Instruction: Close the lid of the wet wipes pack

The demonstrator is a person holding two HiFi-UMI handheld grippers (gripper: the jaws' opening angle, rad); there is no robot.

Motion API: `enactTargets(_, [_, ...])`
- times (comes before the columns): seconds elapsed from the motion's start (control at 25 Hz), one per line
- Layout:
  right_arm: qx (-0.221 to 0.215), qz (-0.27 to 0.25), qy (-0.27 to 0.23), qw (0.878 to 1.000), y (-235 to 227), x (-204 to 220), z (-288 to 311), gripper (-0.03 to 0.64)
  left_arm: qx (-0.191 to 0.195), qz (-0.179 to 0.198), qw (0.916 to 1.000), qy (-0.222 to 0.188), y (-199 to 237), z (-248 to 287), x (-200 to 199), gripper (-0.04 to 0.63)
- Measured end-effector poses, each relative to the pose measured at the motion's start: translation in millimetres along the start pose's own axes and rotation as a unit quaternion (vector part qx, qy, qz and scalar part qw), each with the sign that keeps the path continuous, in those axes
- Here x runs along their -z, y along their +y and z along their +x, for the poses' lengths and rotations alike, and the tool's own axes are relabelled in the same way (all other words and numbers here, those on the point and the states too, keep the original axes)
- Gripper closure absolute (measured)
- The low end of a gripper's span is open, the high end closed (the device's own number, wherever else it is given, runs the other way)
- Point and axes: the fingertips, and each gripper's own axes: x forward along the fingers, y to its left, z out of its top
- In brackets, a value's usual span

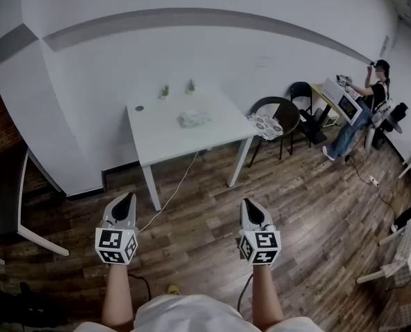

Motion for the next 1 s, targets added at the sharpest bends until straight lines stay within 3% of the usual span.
enactTargets(1.0, [0.003, -0.012, -0.008, 1.000, 42, -3, 15, 0.614, 0.016, -0.012, 0.9998, -0.007, 29, -3, 9, 0.589])
